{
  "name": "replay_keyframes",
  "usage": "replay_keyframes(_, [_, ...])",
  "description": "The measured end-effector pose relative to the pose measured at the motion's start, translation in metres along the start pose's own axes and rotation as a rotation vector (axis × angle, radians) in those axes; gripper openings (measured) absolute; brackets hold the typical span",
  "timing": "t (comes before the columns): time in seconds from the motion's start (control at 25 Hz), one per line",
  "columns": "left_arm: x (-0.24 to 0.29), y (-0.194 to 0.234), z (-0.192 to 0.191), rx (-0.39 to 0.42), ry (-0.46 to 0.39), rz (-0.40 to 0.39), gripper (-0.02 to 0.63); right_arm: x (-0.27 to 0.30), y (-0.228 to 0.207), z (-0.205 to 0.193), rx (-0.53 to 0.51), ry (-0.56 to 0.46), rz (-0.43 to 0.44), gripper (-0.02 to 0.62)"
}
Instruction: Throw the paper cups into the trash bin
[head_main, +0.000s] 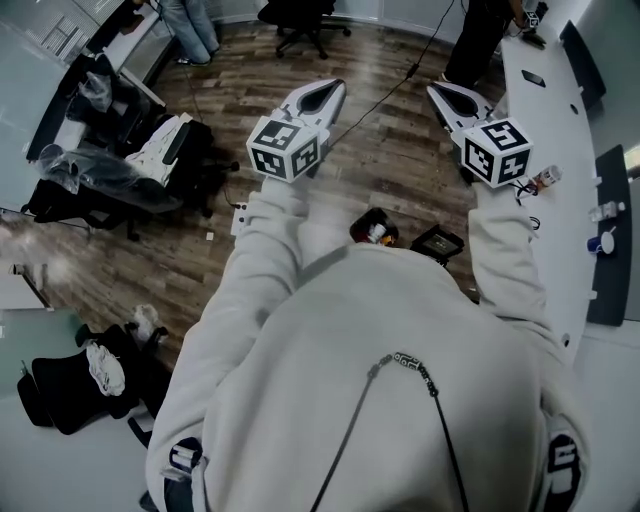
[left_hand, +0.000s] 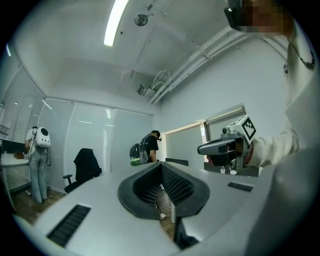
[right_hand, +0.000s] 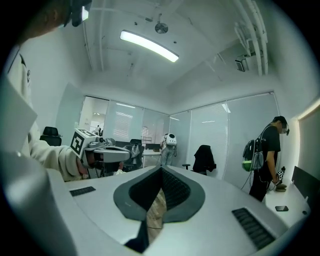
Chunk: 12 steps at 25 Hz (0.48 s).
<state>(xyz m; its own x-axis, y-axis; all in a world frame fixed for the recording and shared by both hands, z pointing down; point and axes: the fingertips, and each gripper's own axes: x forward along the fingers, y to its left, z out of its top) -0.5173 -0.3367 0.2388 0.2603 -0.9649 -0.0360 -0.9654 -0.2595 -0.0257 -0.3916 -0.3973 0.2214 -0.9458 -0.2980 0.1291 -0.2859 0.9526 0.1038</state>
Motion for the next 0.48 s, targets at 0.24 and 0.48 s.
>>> replay_keyframes(0.24, [0.001,-0.003,-0.002,0.0,-0.006,-0.018,0.002,-0.003,0.004,0.001,0.013,-0.014,0.015,0.018])
replay_keyframes(0.48, [0.011,-0.013,-0.009,0.001,0.012,-0.074,0.002,-0.002,-0.001,-0.003,0.014,-0.013,0.016,0.018])
